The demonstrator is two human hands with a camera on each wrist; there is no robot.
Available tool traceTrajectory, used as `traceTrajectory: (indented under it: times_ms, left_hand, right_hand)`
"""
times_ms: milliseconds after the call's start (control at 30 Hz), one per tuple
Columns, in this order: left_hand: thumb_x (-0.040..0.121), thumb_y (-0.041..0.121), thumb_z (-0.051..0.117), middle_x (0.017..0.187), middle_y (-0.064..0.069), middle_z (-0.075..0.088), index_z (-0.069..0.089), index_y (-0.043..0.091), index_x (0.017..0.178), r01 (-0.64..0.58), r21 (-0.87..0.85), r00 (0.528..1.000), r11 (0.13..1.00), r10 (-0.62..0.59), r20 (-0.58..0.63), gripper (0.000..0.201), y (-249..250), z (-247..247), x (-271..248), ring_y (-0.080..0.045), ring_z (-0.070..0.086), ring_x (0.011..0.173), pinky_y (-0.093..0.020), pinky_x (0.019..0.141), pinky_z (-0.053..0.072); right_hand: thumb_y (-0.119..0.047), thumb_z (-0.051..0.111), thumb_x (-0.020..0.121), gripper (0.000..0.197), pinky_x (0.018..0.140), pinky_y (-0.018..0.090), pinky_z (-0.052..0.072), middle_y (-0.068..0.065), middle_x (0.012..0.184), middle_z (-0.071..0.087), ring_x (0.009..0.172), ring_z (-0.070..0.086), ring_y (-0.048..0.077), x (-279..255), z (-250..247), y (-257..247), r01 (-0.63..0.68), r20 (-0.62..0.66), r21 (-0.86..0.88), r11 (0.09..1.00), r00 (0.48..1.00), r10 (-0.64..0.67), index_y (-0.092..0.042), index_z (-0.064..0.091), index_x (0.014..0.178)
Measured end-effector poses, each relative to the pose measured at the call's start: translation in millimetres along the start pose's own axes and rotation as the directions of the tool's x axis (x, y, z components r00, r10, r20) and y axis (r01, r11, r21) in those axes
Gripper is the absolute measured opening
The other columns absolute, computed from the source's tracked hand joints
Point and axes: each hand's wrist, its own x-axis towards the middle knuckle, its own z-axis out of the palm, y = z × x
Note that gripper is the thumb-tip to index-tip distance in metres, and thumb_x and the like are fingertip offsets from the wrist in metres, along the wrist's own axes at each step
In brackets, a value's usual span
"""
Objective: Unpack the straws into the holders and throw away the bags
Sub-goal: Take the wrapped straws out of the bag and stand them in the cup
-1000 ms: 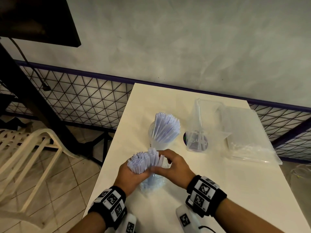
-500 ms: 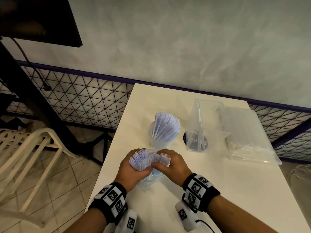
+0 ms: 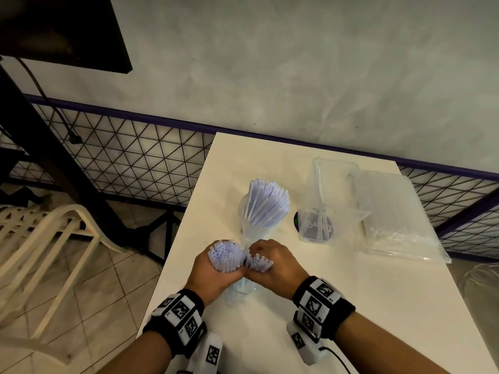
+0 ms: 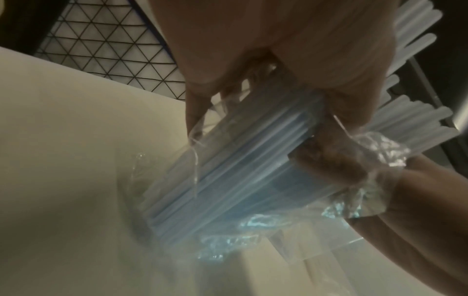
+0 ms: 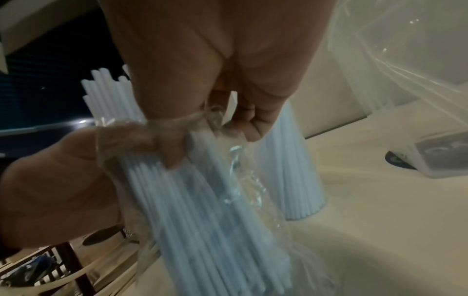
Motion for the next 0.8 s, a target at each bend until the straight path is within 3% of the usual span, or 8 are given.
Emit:
traceTrajectory:
  times_ms: [100,200,300,367,433,600,700,800]
  left_hand:
    - [0.053,0.037,0.084,0.086,-0.005,0.073,0.069,0.01,0.092,-0.003,-0.013,1.0,1.0,0.003,-0.022,0.049,2,0,1,-0.019,0.071,0.083,-0.03,0.075,0.058]
    - [0.051,0.038,0.081,0.085,-0.005,0.074,0.07,0.011,0.09,-0.001,0.0,0.999,1.0,0.001,-0.039,0.049,3,0,2,-0.019,0.072,0.082,-0.03,0.075,0.059]
    - [0.049,0.037,0.078,0.083,-0.004,0.074,0.07,0.013,0.088,0.016,0.01,0.998,1.0,-0.016,-0.053,0.047,2,-1,3,-0.017,0.072,0.079,-0.028,0.073,0.058]
    - [0.046,0.039,0.078,0.083,-0.003,0.075,0.071,0.014,0.088,0.032,-0.002,0.997,0.999,-0.032,-0.071,0.049,1,-1,4,-0.015,0.073,0.078,-0.025,0.071,0.058]
    - [0.045,0.038,0.078,0.084,-0.005,0.076,0.072,0.013,0.088,0.046,-0.003,0.995,0.999,-0.046,-0.092,0.05,1,-1,4,-0.016,0.073,0.079,-0.028,0.073,0.059]
    - [0.057,0.018,0.082,0.08,-0.005,0.075,0.071,0.017,0.081,0.064,0.018,0.991,0.998,-0.061,-0.116,0.027,1,0,3,-0.016,0.072,0.076,-0.021,0.067,0.057]
    - [0.066,0.001,0.082,0.078,-0.008,0.074,0.07,0.016,0.078,0.075,0.03,0.989,0.997,-0.07,-0.134,0.023,4,-2,5,-0.014,0.071,0.071,-0.015,0.061,0.054]
    - [0.063,0.006,0.082,0.08,-0.009,0.074,0.07,0.014,0.079,0.086,0.026,0.987,0.996,-0.081,-0.139,0.021,5,-3,7,-0.013,0.071,0.07,-0.015,0.061,0.054]
  right_hand:
    - [-0.022,0.074,0.079,0.014,0.081,0.013,0.036,0.004,0.096,0.068,0.088,0.055,0.01,-1,-1,-6,0.043,0.008,-0.018,0.999,0.999,-0.043,-0.009,0.074,0.083]
    - [-0.03,0.069,0.079,0.016,0.088,0.013,0.033,-0.004,0.105,0.062,0.095,0.049,0.011,-3,-4,-6,0.059,-0.025,-0.089,0.994,0.998,-0.061,-0.016,0.076,0.084]
    - [-0.026,0.078,0.076,0.017,0.08,0.007,0.037,-0.004,0.1,0.064,0.09,0.052,0.009,-2,-16,-11,-0.051,-0.096,0.024,0.998,0.994,0.054,-0.013,0.075,0.087]
    - [-0.022,0.08,0.076,0.018,0.072,0.021,0.049,-0.001,0.089,0.069,0.081,0.062,0.012,0,-23,-18,-0.118,-0.08,0.13,0.985,0.988,0.129,-0.01,0.071,0.086]
    - [-0.02,0.077,0.078,0.015,0.068,0.032,0.05,0.003,0.078,0.068,0.073,0.063,0.015,2,-29,-23,-0.144,-0.038,0.148,0.979,0.988,0.151,-0.008,0.069,0.081]
    - [-0.012,0.071,0.083,0.006,0.063,0.014,0.046,-0.006,0.074,0.069,0.07,0.064,0.004,8,-42,-29,-0.158,0.003,0.218,0.963,0.987,0.162,-0.016,0.071,0.079]
    - [-0.011,0.073,0.082,0.006,0.071,0.019,0.053,-0.006,0.082,0.074,0.078,0.069,0.005,12,-52,-36,-0.142,0.028,0.241,0.96,0.99,0.139,-0.015,0.074,0.086]
    - [-0.009,0.077,0.079,0.016,0.067,0.016,0.05,-0.013,0.076,0.073,0.073,0.068,0.001,17,-70,-43,-0.135,-0.006,0.264,0.955,0.99,0.142,-0.024,0.073,0.076]
